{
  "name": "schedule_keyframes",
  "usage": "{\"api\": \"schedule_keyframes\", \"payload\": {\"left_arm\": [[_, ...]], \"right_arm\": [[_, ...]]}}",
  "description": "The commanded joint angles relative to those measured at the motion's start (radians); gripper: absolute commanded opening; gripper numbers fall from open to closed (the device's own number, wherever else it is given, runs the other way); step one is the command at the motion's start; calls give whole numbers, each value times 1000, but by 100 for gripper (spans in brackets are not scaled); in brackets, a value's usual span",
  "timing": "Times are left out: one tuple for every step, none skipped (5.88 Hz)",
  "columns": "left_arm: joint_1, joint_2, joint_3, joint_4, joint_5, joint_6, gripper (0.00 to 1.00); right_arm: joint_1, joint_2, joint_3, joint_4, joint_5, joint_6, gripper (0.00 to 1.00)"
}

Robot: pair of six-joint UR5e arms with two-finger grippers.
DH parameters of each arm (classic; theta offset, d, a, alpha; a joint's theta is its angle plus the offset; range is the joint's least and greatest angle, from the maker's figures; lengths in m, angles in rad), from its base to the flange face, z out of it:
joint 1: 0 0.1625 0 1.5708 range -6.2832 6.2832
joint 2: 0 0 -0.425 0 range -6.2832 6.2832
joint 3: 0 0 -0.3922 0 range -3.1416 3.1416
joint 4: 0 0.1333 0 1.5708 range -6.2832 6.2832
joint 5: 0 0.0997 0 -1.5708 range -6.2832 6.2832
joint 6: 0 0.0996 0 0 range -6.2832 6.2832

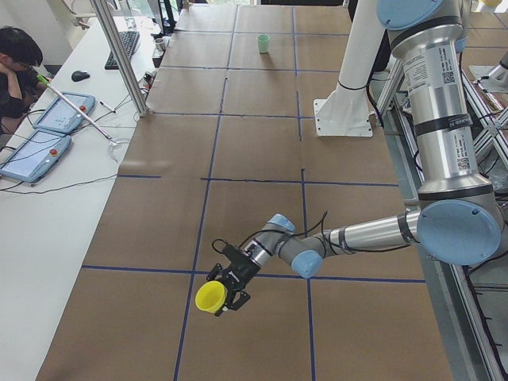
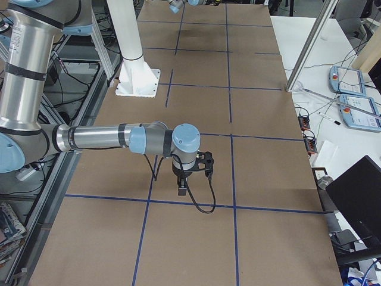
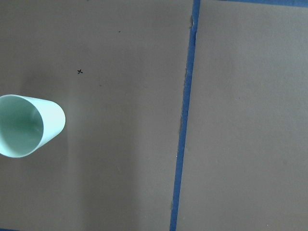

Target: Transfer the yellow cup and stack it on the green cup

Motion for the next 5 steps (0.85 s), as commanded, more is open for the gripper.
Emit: {"api": "schedule_keyframes", "payload": {"left_arm": [[-146, -140, -1, -53, -100, 305, 45], [-148, -177, -21, -56, -124, 330, 44], [-148, -222, -36, -102, -219, 334, 44], [-148, -282, -50, -174, -319, 337, 36], [-143, -321, -94, -175, -419, 391, 31]], "right_arm": [[0, -2, -8, 0, 9, 0, 100], [2, 0, -8, 2, 9, 0, 100], [0, 2, -11, 2, 7, 0, 100], [2, 2, -10, 5, 7, 0, 100], [0, 8, -8, 8, 1, -4, 100]]}}
